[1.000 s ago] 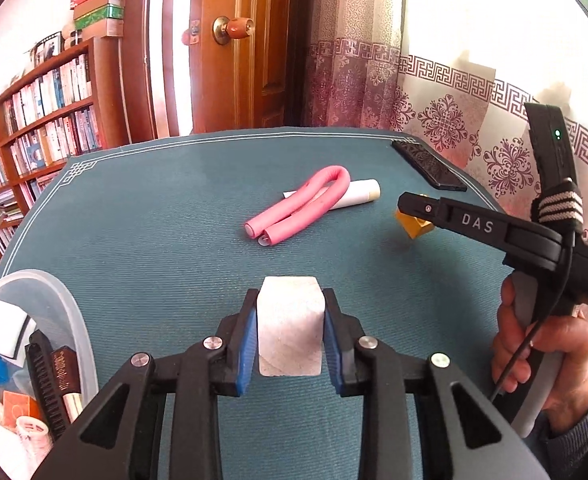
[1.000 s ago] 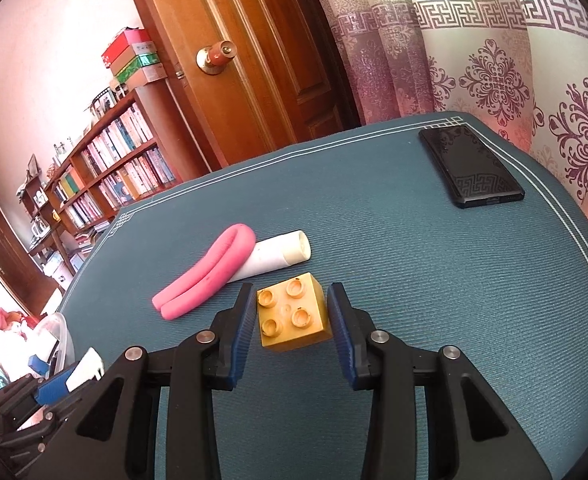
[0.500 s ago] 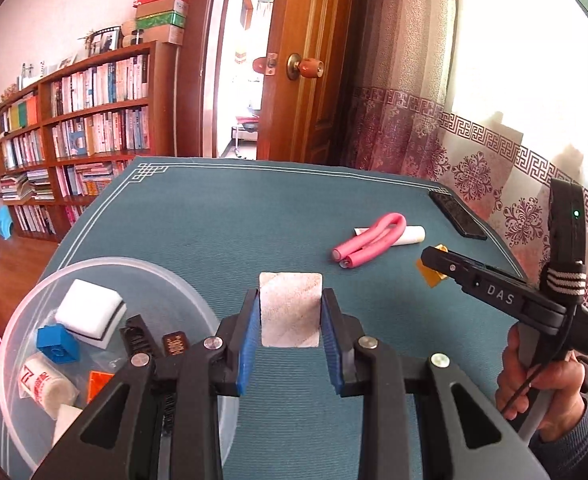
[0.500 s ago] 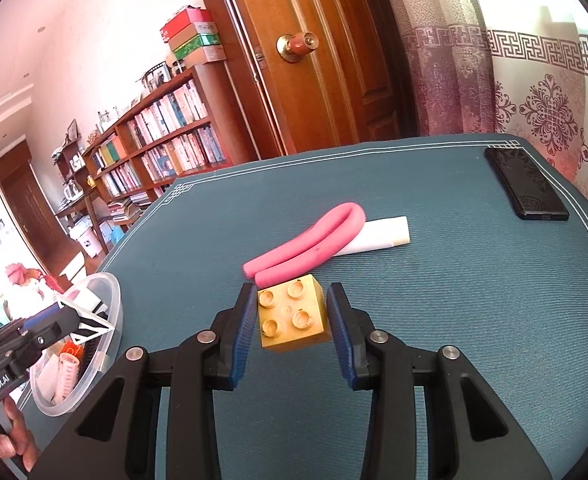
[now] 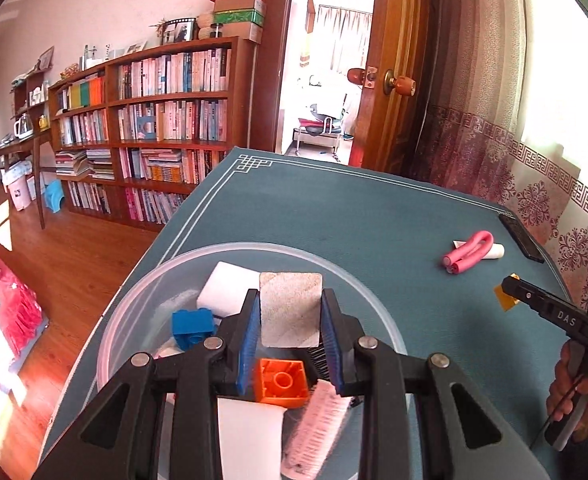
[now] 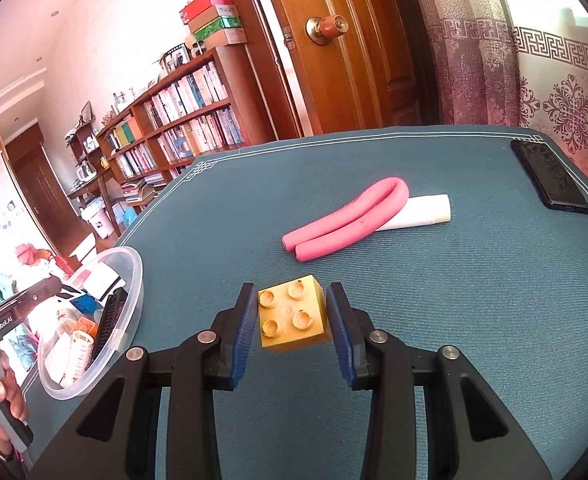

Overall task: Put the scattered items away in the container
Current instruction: 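Carry the wedge sponge into the bowl and release it while the right tool carries the yellow brick, then lower the yellow brick into the bowl and open the right tool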

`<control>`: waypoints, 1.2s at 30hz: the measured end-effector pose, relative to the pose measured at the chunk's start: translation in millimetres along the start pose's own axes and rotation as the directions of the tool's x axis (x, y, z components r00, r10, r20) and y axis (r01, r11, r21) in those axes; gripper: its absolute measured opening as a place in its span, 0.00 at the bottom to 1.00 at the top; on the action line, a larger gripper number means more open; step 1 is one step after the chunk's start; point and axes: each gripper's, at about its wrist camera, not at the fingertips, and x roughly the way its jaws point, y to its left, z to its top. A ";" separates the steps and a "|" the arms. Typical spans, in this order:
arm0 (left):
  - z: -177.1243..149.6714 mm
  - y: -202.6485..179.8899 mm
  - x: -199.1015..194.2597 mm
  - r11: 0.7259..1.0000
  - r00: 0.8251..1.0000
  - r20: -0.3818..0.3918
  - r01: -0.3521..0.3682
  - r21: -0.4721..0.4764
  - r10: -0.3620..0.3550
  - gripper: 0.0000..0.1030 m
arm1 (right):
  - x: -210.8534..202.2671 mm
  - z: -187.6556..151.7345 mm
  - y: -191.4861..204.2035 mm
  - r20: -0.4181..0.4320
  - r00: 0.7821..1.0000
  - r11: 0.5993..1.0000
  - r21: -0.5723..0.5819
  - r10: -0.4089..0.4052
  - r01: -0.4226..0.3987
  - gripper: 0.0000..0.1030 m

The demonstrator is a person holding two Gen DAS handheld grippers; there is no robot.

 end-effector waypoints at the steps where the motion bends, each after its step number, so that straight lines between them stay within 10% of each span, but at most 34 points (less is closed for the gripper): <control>1: -1.4 4.5 0.5 1.000 1.000 -0.002 -0.008 -0.002 0.008 0.32 | 0.5 -0.9 2.6 -0.002 1.000 1.000 -0.006 0.002 -0.002 0.37; 21: -17.7 44.0 6.5 1.000 0.999 -0.046 -0.009 -0.013 0.009 0.33 | 9.0 -4.2 100.2 -0.065 0.989 0.988 -0.066 0.134 -0.138 0.37; 26: -17.8 47.4 4.7 0.999 0.999 -0.036 0.028 -0.021 -0.028 0.72 | 20.0 -2.2 129.2 -0.072 0.986 0.985 -0.080 0.147 -0.153 0.37; 36: -10.6 69.5 -7.5 0.999 0.999 -0.001 0.036 -0.031 -0.036 0.76 | 51.9 -4.3 168.7 -0.114 0.981 0.982 -0.089 0.154 -0.165 0.38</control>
